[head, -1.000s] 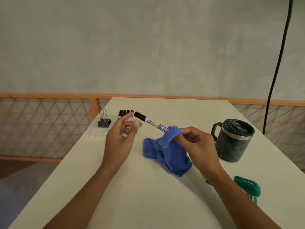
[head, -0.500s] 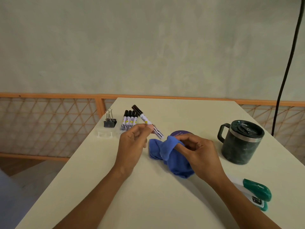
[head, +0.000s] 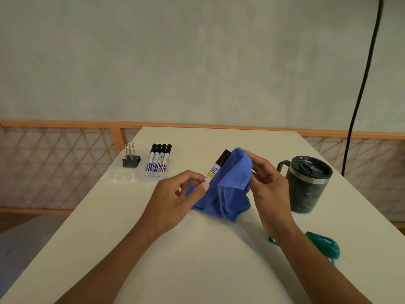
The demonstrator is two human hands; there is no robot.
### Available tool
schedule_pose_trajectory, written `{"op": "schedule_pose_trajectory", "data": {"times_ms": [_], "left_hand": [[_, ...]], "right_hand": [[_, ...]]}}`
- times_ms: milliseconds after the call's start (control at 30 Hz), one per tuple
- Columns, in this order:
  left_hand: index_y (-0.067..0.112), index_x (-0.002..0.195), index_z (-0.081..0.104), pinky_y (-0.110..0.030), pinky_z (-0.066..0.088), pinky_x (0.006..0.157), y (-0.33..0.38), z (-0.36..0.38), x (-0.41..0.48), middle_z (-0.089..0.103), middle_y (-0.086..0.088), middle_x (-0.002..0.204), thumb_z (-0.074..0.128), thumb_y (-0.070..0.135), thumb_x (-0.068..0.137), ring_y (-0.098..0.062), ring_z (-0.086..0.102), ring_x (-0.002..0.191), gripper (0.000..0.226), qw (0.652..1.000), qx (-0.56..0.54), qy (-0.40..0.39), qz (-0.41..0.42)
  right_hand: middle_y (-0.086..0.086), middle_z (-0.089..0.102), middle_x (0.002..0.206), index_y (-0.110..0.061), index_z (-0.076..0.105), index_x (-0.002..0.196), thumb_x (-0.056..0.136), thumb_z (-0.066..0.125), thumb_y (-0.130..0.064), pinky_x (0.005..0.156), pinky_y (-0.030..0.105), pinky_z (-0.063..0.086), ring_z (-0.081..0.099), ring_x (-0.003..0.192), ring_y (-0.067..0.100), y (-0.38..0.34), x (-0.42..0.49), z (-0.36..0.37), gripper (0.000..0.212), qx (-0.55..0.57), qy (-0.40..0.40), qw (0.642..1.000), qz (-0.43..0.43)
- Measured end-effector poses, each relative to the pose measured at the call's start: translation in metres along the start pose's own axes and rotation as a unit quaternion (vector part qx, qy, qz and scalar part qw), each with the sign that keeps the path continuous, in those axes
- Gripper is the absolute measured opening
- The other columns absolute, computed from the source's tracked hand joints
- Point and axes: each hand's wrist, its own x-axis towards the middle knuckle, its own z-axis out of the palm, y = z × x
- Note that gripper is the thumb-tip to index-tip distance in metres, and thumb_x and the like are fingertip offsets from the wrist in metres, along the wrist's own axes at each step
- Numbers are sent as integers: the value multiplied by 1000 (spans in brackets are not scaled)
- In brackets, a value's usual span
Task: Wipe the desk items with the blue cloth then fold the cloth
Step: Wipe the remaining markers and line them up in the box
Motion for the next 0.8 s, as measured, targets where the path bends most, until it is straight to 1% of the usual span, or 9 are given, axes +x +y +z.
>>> {"op": "schedule_pose_trajectory", "data": {"times_ms": [67, 167, 267, 367, 467, 567, 633, 667, 800], "left_hand": [[29, 100, 79, -18, 36, 61, 1, 2, -2, 66, 23, 76, 77, 28, 99, -9, 41, 62, 3, 1000, 22, -6, 16], [30, 101, 79, -22, 37, 59, 2, 3, -4, 72, 17, 88, 76, 30, 99, -11, 41, 62, 4, 997, 50, -21, 52], [31, 103, 80, -22, 40, 62, -1, 2, -5, 73, 13, 91, 74, 35, 99, -13, 45, 65, 9, 995, 71, -24, 63], [32, 105, 81, -19, 40, 63, 0, 2, -4, 72, 14, 90, 73, 38, 99, -13, 47, 67, 11, 995, 74, -29, 68], [32, 104, 81, -19, 41, 63, -1, 2, -1, 74, 15, 93, 74, 38, 99, -13, 49, 68, 11, 996, 64, -22, 61], [32, 105, 81, -20, 41, 61, -3, 1, -1, 72, 17, 92, 76, 36, 98, -15, 48, 66, 9, 995, 73, -4, 69], [32, 104, 80, -20, 40, 62, -5, -1, -1, 70, 18, 89, 77, 34, 98, -17, 47, 66, 7, 995, 76, 10, 70], [32, 104, 80, -21, 40, 62, -6, -2, -1, 69, 18, 89, 77, 33, 98, -18, 46, 66, 6, 995, 74, 17, 68], [35, 103, 79, -28, 41, 60, -8, -4, 1, 70, 17, 90, 80, 29, 96, -23, 45, 66, 9, 994, 79, 41, 71]], "right_hand": [[-17, 76, 126, -24, 71, 131, 101, 67, -2, 86, 20, 59, 71, 117, 5, -2, -1, 1, 38, 2, -22, 1000, -4], [-18, 79, 113, -23, 74, 126, 97, 72, -4, 83, 20, 60, 76, 105, 5, -3, -4, 3, 34, -20, -23, 1000, 1], [-13, 81, 105, -24, 79, 115, 96, 76, -12, 85, 22, 62, 77, 101, 8, -1, -3, 1, 22, -58, 8, 998, -2], [-11, 82, 101, -21, 80, 111, 99, 74, -15, 84, 23, 62, 77, 99, 8, 2, 2, -3, 15, -70, 27, 997, -1], [-5, 82, 102, -16, 78, 113, 103, 67, -9, 81, 22, 60, 78, 98, 12, 7, 4, -4, 16, -41, 33, 999, 5], [2, 81, 105, -14, 75, 115, 105, 59, 0, 83, 31, 62, 76, 98, 17, 12, 5, -6, 23, -5, 26, 999, 34], [7, 79, 106, -16, 75, 115, 106, 57, -1, 87, 43, 60, 74, 95, 22, 15, 9, -8, 25, 12, 31, 998, 53], [9, 79, 106, -18, 76, 114, 107, 56, -3, 87, 46, 59, 73, 95, 23, 16, 11, -10, 25, 26, 33, 997, 63], [14, 77, 106, -23, 77, 113, 106, 53, -2, 85, 47, 55, 70, 94, 27, 19, 12, -10, 32, 47, 18, 994, 96]]}}
